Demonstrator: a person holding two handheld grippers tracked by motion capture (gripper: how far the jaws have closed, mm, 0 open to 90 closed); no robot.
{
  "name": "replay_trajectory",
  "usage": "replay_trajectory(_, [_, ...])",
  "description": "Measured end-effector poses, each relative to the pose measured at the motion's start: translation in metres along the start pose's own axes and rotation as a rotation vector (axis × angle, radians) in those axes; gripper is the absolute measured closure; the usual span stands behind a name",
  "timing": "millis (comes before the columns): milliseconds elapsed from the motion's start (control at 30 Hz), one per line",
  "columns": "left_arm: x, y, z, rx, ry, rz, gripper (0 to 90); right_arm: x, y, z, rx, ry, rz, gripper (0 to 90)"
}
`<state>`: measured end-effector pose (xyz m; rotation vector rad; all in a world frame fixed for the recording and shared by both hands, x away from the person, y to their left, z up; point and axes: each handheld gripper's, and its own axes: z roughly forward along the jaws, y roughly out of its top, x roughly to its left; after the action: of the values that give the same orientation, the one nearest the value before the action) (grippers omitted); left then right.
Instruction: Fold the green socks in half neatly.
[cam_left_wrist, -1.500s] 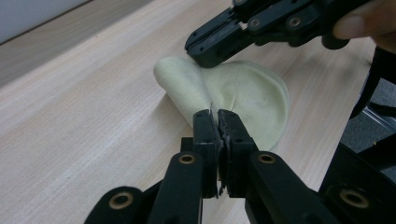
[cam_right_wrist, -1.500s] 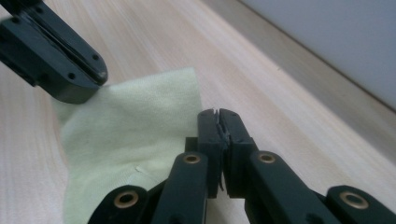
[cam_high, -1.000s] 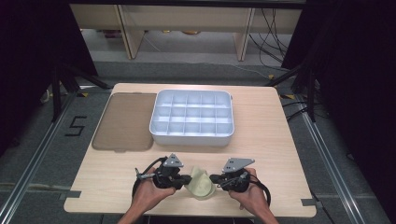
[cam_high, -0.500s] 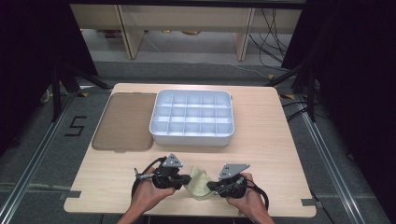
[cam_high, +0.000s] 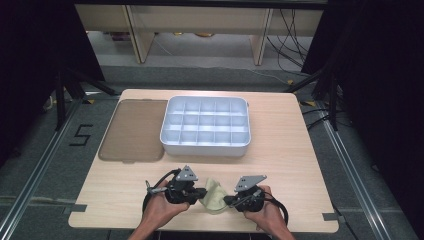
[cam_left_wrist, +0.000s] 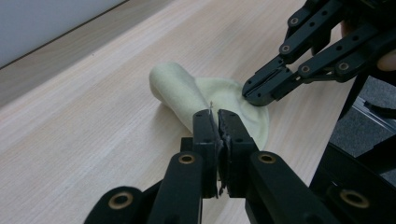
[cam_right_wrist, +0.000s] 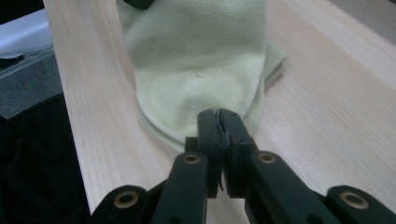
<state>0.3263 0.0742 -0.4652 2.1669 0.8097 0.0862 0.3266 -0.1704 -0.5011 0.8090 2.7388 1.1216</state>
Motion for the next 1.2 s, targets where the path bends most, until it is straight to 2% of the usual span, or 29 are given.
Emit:
replay_trajectory(67, [-0.002,0.001,0.000,0.016,-0.005,0.020,86.0,0.000,0.000,0.000,-0.002,0.004,-0.004,88.2])
replay_trajectory(233, [-0.006,0.002,0.003,0.018,-0.013,0.039,86.0,0.000,0.000,0.001,-0.002,0.004,0.000,88.2])
replay_trajectory(267, [-0.007,0.002,0.004,0.016,-0.011,0.030,86.0,0.000,0.000,0.001,0.001,0.007,0.009,88.2])
replay_trajectory(333, [-0.010,0.002,0.006,0.022,-0.016,0.044,86.1,0.000,0.000,0.001,-0.001,0.004,0.006,88.2])
replay_trajectory(400, [-0.011,0.002,0.008,0.020,-0.012,0.036,86.1,0.000,0.000,0.001,0.003,0.006,0.010,88.1])
replay_trajectory(433, [-0.013,0.003,0.010,0.023,-0.022,0.052,86.1,0.000,0.000,0.002,0.003,0.004,0.013,88.2])
replay_trajectory(500, [-0.016,0.003,0.013,0.020,-0.022,0.054,86.1,0.000,0.000,0.002,0.004,0.005,0.013,88.2])
replay_trajectory(600, [-0.022,0.003,0.019,0.013,-0.028,0.043,86.1,0.000,0.000,0.001,0.006,0.012,0.021,88.1])
replay_trajectory(700, [-0.024,0.003,0.023,0.019,-0.036,0.070,86.0,-0.001,0.000,0.001,0.004,0.012,0.020,88.2])
replay_trajectory(767, [-0.026,0.003,0.024,0.020,-0.023,0.055,86.1,-0.001,0.000,0.001,0.004,0.015,0.022,88.1])
replay_trajectory(800, [-0.026,0.003,0.025,0.028,-0.028,0.082,86.1,-0.002,0.000,0.001,-0.001,0.011,0.027,88.2])
replay_trajectory(867, [-0.029,0.002,0.028,0.032,-0.029,0.070,86.0,-0.004,0.000,-0.002,-0.004,0.010,0.029,88.1])
replay_trajectory(900, [-0.030,0.003,0.030,0.041,-0.035,0.094,86.0,-0.008,0.000,-0.005,-0.018,-0.004,0.027,88.1])
replay_trajectory(933, [-0.031,0.002,0.032,0.041,-0.035,0.078,86.0,-0.010,0.000,-0.008,-0.026,-0.012,0.040,88.1])
replay_trajectory(967, [-0.032,0.002,0.033,0.052,-0.035,0.091,86.0,-0.013,0.001,-0.011,-0.039,-0.013,0.042,88.1])
replay_trajectory(1033, [-0.034,0.001,0.036,0.058,-0.026,0.089,85.9,-0.017,0.001,-0.017,-0.062,-0.022,0.057,88.1])
replay_trajectory(1167, [-0.035,0.000,0.041,0.062,-0.026,0.089,85.8,-0.021,0.005,-0.025,-0.105,-0.032,0.057,88.1])
replay_trajectory(1200, [-0.035,0.000,0.042,0.073,-0.029,0.108,85.8,-0.021,0.005,-0.025,-0.105,-0.032,0.057,88.1])
